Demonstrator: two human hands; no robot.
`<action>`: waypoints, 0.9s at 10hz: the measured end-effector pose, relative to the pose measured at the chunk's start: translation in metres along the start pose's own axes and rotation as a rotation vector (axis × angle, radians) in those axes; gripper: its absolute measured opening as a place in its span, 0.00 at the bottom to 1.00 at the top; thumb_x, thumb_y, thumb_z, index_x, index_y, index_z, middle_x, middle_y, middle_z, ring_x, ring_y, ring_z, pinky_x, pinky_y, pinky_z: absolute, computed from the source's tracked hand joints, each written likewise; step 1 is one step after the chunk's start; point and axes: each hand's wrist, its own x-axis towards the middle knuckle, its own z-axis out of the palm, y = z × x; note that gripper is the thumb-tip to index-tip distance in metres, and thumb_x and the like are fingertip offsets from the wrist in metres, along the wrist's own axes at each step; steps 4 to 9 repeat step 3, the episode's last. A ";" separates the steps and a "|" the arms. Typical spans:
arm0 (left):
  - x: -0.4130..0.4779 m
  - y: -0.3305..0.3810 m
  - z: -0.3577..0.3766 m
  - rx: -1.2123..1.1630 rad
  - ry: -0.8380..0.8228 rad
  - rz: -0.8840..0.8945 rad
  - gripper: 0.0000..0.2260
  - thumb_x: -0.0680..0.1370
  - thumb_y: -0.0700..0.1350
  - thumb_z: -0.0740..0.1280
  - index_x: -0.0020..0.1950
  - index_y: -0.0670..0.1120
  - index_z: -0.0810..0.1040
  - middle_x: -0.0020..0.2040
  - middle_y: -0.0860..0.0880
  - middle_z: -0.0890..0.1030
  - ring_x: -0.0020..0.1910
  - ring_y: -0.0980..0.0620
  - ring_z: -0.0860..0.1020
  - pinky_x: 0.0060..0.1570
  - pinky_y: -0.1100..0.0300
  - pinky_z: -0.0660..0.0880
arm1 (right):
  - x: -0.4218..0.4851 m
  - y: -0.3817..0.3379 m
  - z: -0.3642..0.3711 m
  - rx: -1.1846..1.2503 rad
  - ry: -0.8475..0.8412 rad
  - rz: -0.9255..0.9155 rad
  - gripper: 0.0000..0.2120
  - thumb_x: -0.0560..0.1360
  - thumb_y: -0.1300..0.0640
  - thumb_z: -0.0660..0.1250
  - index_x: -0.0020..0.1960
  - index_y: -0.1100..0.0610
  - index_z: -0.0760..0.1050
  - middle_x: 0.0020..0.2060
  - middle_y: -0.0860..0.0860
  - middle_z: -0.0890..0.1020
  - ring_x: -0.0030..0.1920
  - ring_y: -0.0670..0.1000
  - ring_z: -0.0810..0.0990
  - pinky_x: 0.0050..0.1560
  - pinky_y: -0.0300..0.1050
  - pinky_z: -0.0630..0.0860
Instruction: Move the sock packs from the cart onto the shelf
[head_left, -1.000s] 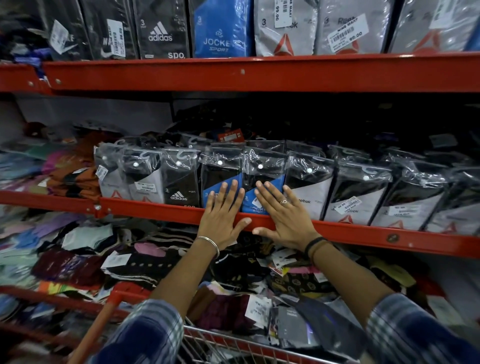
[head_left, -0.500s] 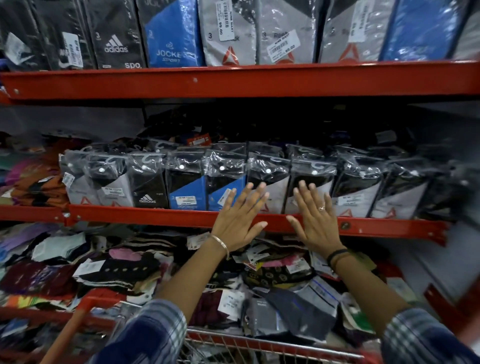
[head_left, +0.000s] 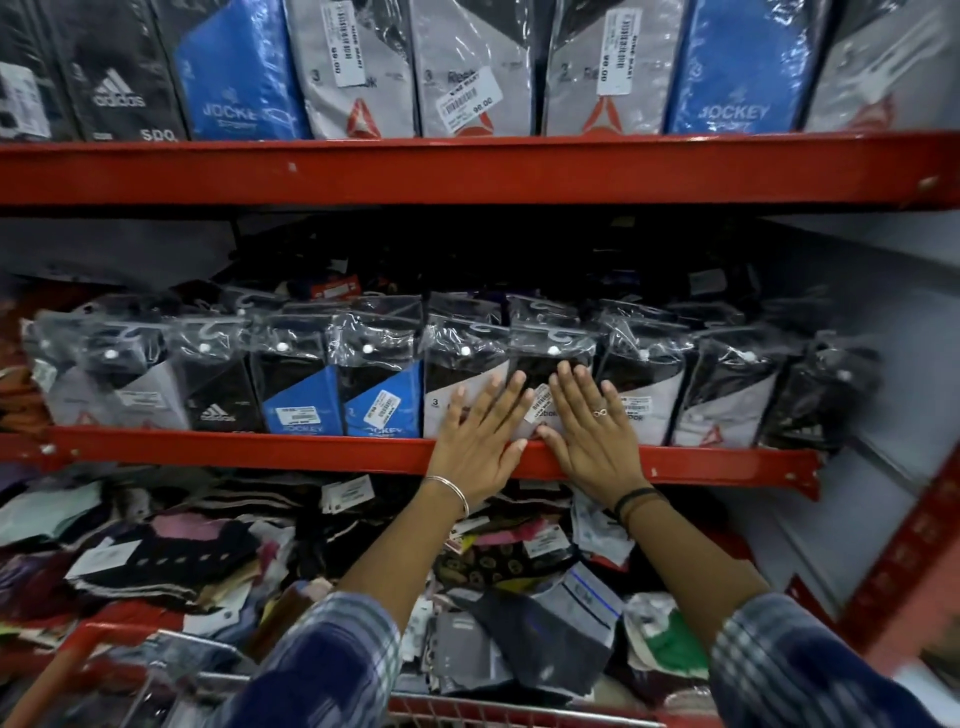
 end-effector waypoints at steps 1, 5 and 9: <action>-0.004 0.000 -0.009 -0.017 -0.057 0.006 0.29 0.79 0.56 0.48 0.77 0.49 0.43 0.76 0.50 0.32 0.75 0.50 0.36 0.71 0.45 0.36 | -0.001 -0.001 -0.012 0.067 -0.052 0.003 0.30 0.80 0.42 0.41 0.76 0.57 0.38 0.75 0.50 0.33 0.75 0.49 0.35 0.75 0.48 0.35; -0.004 -0.008 -0.054 -0.031 0.148 0.053 0.31 0.79 0.55 0.50 0.76 0.47 0.39 0.76 0.52 0.32 0.75 0.52 0.34 0.72 0.48 0.31 | 0.007 0.011 -0.063 0.243 0.123 0.018 0.29 0.81 0.44 0.44 0.76 0.55 0.39 0.76 0.48 0.37 0.76 0.47 0.41 0.75 0.48 0.40; -0.004 -0.008 -0.054 -0.031 0.148 0.053 0.31 0.79 0.55 0.50 0.76 0.47 0.39 0.76 0.52 0.32 0.75 0.52 0.34 0.72 0.48 0.31 | 0.007 0.011 -0.063 0.243 0.123 0.018 0.29 0.81 0.44 0.44 0.76 0.55 0.39 0.76 0.48 0.37 0.76 0.47 0.41 0.75 0.48 0.40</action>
